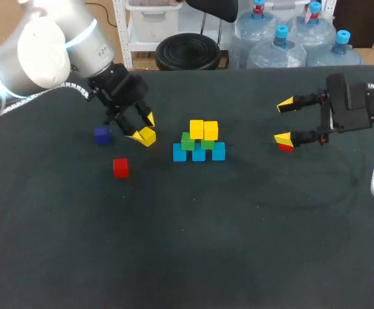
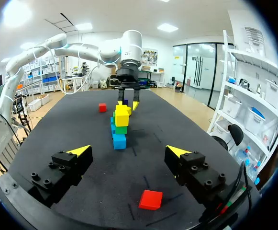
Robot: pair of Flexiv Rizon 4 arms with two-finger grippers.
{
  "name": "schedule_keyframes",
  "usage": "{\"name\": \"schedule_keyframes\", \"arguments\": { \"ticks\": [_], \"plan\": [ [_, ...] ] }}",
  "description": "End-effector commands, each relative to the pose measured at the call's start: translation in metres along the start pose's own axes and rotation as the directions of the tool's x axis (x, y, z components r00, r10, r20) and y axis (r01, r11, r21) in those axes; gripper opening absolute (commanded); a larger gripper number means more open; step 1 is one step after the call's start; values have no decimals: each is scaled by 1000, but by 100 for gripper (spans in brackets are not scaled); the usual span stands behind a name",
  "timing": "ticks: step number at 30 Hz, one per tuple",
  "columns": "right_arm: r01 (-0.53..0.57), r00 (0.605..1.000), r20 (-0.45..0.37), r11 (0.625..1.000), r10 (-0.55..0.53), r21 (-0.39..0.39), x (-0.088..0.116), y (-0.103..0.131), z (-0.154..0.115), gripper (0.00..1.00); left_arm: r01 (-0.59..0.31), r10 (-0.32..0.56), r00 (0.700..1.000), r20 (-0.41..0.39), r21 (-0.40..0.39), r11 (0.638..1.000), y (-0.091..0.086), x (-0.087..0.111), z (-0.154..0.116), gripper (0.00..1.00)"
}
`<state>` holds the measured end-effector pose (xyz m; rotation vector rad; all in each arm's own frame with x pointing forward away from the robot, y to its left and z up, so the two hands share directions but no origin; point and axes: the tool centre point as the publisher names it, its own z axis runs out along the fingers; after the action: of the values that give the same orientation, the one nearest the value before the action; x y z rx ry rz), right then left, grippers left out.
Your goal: Place the blue cubes, place green cubes on the blue cubes, place the yellow cubes on the green cubes, then place the red cubes on the yellow cubes, and place purple cube on the red cubes.
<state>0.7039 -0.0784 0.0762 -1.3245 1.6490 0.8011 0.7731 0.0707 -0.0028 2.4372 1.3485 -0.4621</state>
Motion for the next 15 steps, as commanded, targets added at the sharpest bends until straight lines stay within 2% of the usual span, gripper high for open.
{"name": "schedule_keyframes", "arguments": {
  "ticks": [1,4,7,8,10,11,15],
  "plan": [
    [1,1000,2,1000,-1,1,0,0,1,100,-8,8,1000,3,8,1000,1,0,1,53],
    [1,1000,2,1000,-1,1,0,0,1,100,-13,13,1000,8,11,1000,1,-1,3,47],
    [1,1000,2,1000,-1,1,0,0,1,100,-15,15,1000,13,12,1000,0,-2,4,33],
    [1,1000,2,1000,-1,1,0,0,1,100,-16,15,1000,14,12,1000,0,-2,4,26],
    [1,1000,2,1000,-1,1,0,0,1,100,-15,15,1000,15,12,1000,0,-2,4,5],
    [1,1000,2,1000,-1,1,0,0,1,100,-14,14,1000,15,10,1000,0,-2,4,0],
    [1,1000,2,1000,-1,1,0,0,1,100,0,0,1000,12,-1,1000,0,-6,1,0]
  ]
}}
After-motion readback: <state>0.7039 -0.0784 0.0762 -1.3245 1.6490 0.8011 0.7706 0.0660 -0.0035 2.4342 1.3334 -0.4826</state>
